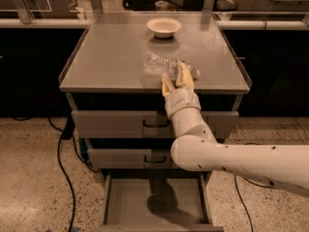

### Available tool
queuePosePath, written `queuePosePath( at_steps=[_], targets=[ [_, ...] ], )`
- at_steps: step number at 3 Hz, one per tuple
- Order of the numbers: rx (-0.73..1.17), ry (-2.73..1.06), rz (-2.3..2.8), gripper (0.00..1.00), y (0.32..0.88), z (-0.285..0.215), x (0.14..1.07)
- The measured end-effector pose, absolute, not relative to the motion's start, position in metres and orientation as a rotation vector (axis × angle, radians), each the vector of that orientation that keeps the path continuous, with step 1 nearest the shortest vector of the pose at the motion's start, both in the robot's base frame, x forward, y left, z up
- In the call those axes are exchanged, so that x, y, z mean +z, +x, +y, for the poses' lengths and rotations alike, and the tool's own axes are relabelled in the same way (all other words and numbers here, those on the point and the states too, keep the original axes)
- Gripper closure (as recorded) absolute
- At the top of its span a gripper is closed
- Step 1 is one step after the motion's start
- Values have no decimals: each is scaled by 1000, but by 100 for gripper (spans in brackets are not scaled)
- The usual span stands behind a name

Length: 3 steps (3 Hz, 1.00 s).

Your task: Pick water bottle from bottom drawer and place on counter

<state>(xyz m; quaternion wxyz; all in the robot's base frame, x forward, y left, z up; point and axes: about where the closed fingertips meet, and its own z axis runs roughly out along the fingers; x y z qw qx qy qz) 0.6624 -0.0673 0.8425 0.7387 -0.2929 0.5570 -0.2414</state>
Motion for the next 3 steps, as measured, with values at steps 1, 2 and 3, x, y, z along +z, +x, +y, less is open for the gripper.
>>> queuePosePath(
  at_steps=[1,2,3],
  targets=[
    [-526,-643,1228,100,661,-68,840],
    [-522,-642,1236,100,661,-69,837],
    [-522,-642,1236,85,661,-69,837]
  ],
)
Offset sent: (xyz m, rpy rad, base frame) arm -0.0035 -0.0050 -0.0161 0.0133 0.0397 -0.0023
